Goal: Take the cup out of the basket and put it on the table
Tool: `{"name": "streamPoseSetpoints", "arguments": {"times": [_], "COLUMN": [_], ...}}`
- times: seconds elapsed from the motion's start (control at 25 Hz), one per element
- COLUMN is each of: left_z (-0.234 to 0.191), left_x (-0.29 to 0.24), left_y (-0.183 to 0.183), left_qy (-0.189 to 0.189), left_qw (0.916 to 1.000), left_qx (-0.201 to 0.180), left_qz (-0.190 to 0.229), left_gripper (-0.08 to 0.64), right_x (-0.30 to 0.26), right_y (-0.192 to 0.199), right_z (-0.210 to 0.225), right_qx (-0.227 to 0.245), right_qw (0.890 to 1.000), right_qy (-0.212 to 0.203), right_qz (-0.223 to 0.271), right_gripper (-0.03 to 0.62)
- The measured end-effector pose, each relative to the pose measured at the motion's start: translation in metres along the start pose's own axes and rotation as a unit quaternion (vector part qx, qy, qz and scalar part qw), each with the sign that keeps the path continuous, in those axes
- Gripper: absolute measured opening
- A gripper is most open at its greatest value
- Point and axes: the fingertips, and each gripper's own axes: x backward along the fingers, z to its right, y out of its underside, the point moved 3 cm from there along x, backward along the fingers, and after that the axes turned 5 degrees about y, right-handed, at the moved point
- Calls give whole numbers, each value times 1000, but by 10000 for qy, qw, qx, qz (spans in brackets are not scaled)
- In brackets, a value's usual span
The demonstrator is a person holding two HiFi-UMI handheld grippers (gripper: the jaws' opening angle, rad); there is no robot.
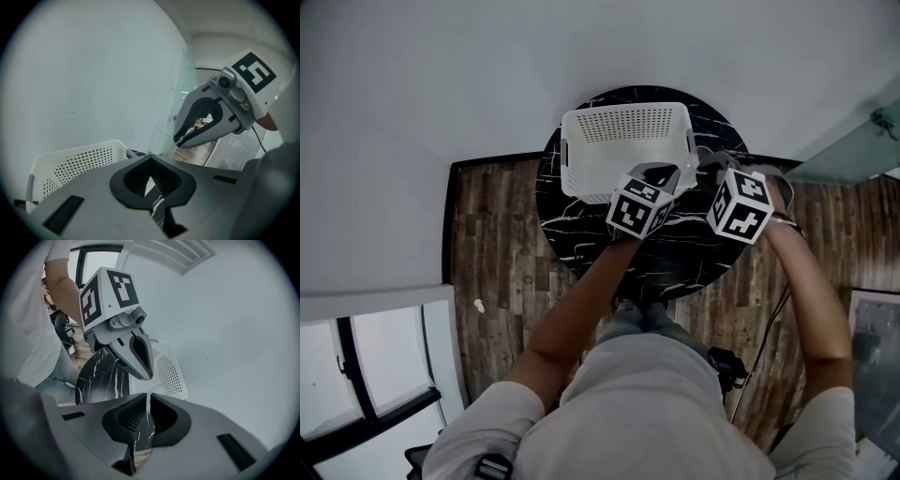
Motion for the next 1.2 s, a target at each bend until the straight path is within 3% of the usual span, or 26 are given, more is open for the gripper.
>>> {"name": "streamPoseSetpoints", "arguments": {"times": [0.6, 1.2], "left_z": [64, 69], "left_x": [-53, -68], "left_y": [-1, 44], "left_qy": [621, 745], "left_qw": [9977, 9956], "left_qx": [-205, -43], "left_qz": [-167, -568], "left_gripper": [-2, -2], "right_x": [34, 2], "right_y": [70, 86], "right_z": [-16, -42], "right_qx": [-460, -575], "right_qw": [9981, 9974], "right_qy": [156, -74], "right_qz": [-391, -424], "right_gripper": [25, 25]}}
